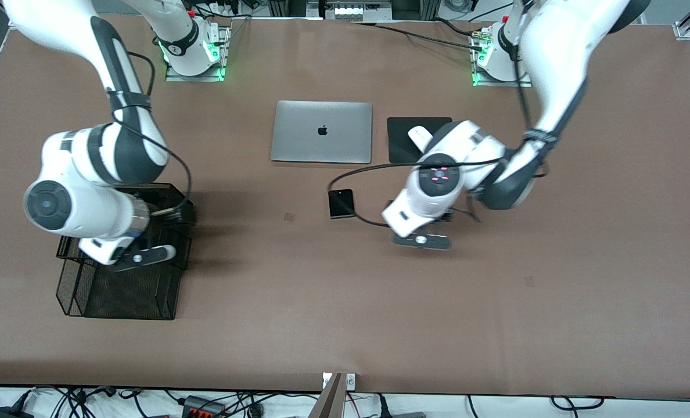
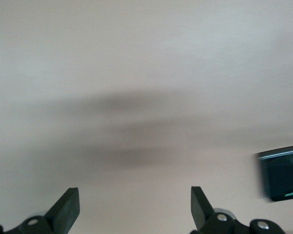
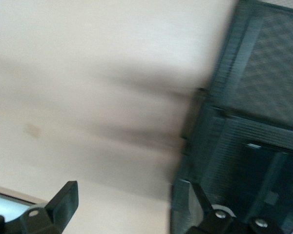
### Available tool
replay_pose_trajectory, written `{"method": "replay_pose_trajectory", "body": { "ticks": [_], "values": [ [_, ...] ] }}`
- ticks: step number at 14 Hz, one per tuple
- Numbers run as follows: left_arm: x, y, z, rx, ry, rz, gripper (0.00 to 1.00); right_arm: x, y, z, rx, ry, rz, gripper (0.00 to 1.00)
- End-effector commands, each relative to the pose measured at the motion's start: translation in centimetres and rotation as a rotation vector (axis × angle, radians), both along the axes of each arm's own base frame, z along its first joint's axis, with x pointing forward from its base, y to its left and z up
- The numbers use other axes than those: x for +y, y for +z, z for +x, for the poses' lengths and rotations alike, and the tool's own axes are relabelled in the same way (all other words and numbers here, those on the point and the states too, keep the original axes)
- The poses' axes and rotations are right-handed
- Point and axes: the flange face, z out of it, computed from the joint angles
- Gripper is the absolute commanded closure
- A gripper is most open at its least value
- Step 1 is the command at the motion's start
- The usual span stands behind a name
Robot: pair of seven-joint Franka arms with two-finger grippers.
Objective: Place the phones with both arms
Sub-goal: 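Drop the white phone in the basket while the left gripper releases the flip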
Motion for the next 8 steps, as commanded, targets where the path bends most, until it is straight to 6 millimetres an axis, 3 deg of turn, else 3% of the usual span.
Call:
{"method": "replay_pose_trajectory", "body": {
  "ticks": [1, 3, 5, 7, 8],
  "values": [
    [6.7, 3.7, 1.0, 0.023, -0.057, 0.069, 0.00, 6.9, -1.0, -1.0, -0.043, 0.050, 0.019, 0.00],
    [11.0, 7.3, 2.1, 0.004, -0.128, 0.059, 0.00, 12.3, -3.6, -2.1, -0.062, 0.088, 0.024, 0.00],
    [13.7, 11.4, 2.4, -0.043, -0.174, 0.050, 0.00, 17.8, -5.9, -3.7, -0.106, 0.091, 0.027, 0.00],
    [17.5, 13.8, 2.1, -0.004, -0.205, 0.050, 0.00, 23.2, -8.6, -5.9, -0.147, 0.076, 0.026, 0.00],
    [18.4, 16.5, 1.7, -0.016, -0.217, 0.011, 0.00, 25.9, -9.9, -7.3, -0.164, 0.066, 0.029, 0.00]
  ]
}}
